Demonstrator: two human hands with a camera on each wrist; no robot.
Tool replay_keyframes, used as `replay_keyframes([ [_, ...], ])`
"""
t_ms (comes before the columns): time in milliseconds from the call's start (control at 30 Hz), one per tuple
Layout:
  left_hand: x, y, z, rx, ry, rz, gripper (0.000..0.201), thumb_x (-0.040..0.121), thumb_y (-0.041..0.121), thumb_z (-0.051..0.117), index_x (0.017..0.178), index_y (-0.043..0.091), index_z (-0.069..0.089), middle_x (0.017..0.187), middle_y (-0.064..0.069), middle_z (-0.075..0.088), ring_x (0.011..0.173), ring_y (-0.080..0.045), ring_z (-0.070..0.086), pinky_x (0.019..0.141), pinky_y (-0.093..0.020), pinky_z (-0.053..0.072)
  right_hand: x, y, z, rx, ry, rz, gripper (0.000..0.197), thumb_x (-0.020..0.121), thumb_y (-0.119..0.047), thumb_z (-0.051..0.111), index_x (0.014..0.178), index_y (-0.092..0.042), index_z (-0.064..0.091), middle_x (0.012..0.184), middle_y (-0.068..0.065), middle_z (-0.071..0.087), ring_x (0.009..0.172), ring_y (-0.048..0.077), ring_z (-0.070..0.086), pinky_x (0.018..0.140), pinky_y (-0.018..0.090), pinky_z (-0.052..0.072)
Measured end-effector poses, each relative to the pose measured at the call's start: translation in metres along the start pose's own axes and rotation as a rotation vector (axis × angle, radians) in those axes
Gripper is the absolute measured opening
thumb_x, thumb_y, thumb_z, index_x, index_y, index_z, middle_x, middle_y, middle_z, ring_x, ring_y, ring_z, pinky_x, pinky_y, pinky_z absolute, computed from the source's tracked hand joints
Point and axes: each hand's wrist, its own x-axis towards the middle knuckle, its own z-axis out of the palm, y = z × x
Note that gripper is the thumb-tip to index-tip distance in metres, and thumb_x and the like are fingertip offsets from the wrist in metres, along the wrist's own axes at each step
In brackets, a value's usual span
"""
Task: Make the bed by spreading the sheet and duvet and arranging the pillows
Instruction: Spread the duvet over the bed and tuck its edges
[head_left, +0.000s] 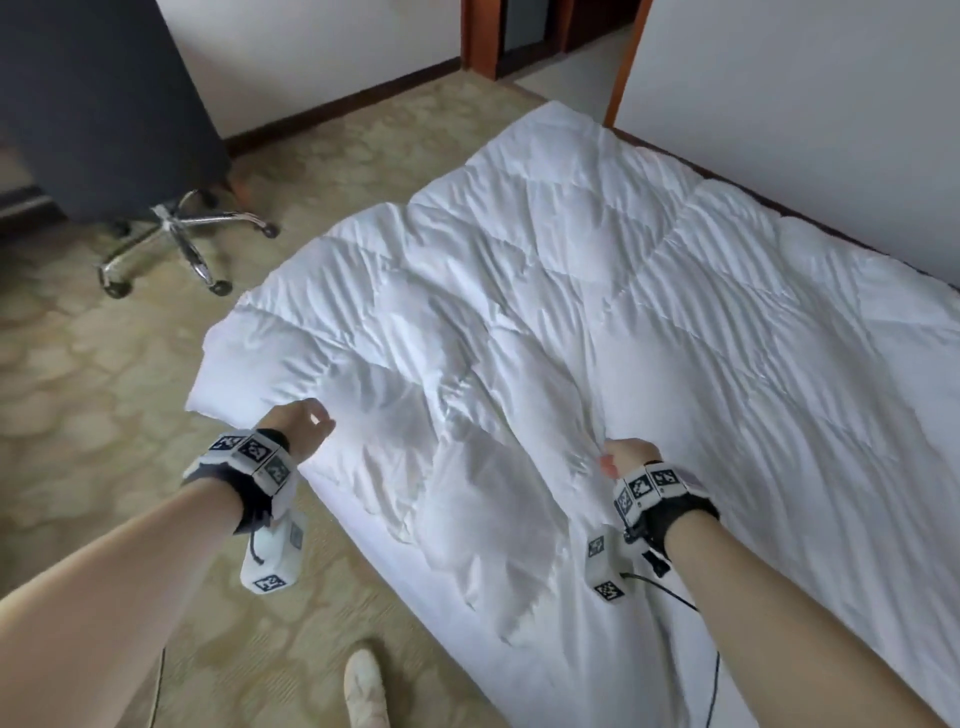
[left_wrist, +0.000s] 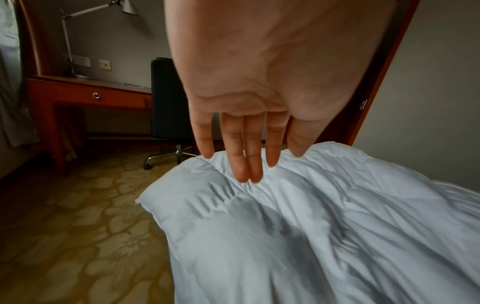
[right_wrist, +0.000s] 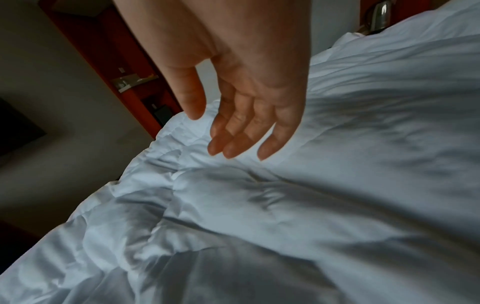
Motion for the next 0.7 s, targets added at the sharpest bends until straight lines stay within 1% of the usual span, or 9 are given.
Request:
replay_keyframes([
  [33,0.019,-0.020,-0.015,0.004,0.001,-0.001,0.026,0.094,0.029,0.046,0.111,0.014,0.059,0.116,-0.013,0.062,0.108,-0.030,0.056,0.090,-0.033,0.043,0.002,-0.010,0.030,-0.009,-0.012,-0.002,0.028,0.097,-0.012,0.044,0.072,-0.014,0.056,0.047,-0.012,0.060,0.036,-0.004,0.053,0.042,0.010,0.040],
  [100,0.050,-0.050,-0.038,0.009,0.004,0.000,0.028,0.095,0.029,0.044,0.114,0.014,0.057,0.114,-0.014,0.062,0.103,-0.031,0.056,0.087,-0.033,0.043,-0.002,-0.032,0.075,-0.047,-0.029,-0.014,0.020,0.096,-0.008,0.044,0.085,-0.005,0.061,0.032,-0.007,0.054,0.034,0.004,0.052,0.038,0.016,0.040],
  [133,0.065,-0.064,-0.049,0.010,0.000,-0.007,0.028,0.095,0.029,0.044,0.115,0.014,0.056,0.113,-0.014,0.062,0.098,-0.030,0.055,0.084,-0.032,0.043,-0.004,-0.041,0.096,-0.023,-0.036,0.022,0.023,0.096,-0.010,0.046,0.076,-0.007,0.057,0.032,-0.005,0.055,0.043,0.009,0.053,0.043,0.022,0.040],
  [233,0.108,-0.094,-0.075,0.007,-0.016,-0.017,0.031,0.094,0.030,0.045,0.119,0.014,0.053,0.114,-0.014,0.062,0.092,-0.028,0.054,0.079,-0.031,0.042,0.002,-0.061,0.151,-0.021,-0.081,0.040,0.032,0.095,-0.015,0.049,0.063,-0.012,0.048,0.050,0.002,0.060,0.056,0.014,0.049,0.052,0.023,0.037],
  [367,0.168,-0.117,-0.089,0.032,-0.058,-0.014,0.036,0.094,0.029,0.047,0.126,0.012,0.047,0.119,-0.013,0.061,0.107,-0.031,0.056,0.087,-0.034,0.043,0.022,-0.077,0.205,-0.149,0.001,0.053,0.028,0.095,-0.013,0.047,0.071,-0.002,0.057,0.059,0.002,0.053,0.046,0.007,0.052,0.055,0.020,0.038],
  [500,0.229,-0.130,-0.099,0.034,-0.102,0.003,0.041,0.092,0.026,0.052,0.127,0.007,0.045,0.117,-0.017,0.061,0.107,-0.033,0.057,0.094,-0.039,0.045,0.057,-0.079,0.248,-0.273,0.020,0.133,0.027,0.092,-0.011,0.052,0.066,-0.004,0.055,0.030,-0.004,0.050,0.039,0.007,0.051,0.049,0.017,0.038],
  [567,0.269,-0.135,-0.113,0.033,-0.104,0.005,0.043,0.091,0.025,0.054,0.128,0.006,0.044,0.119,-0.019,0.060,0.109,-0.034,0.056,0.096,-0.040,0.044,0.073,-0.093,0.268,-0.219,0.012,0.149,0.017,0.093,-0.011,0.051,0.087,-0.001,0.064,0.041,-0.003,0.055,0.046,0.008,0.052,0.054,0.017,0.040],
  [633,0.317,-0.135,-0.130,0.006,-0.091,0.011,0.045,0.089,0.023,0.057,0.128,0.004,0.045,0.123,-0.022,0.057,0.112,-0.036,0.054,0.098,-0.043,0.043,0.094,-0.109,0.289,-0.162,-0.002,0.173,0.031,0.095,-0.011,0.046,0.118,0.005,0.059,0.052,-0.006,0.054,0.042,0.001,0.056,0.054,0.015,0.044],
  [700,0.354,-0.132,-0.142,0.002,-0.095,0.038,0.046,0.088,0.022,0.060,0.127,0.003,0.045,0.124,-0.023,0.055,0.112,-0.037,0.054,0.098,-0.043,0.043,0.095,-0.123,0.306,-0.091,0.014,0.208,0.035,0.096,-0.011,0.045,0.126,0.006,0.053,0.063,-0.003,0.052,0.039,-0.007,0.055,0.047,0.009,0.044],
])
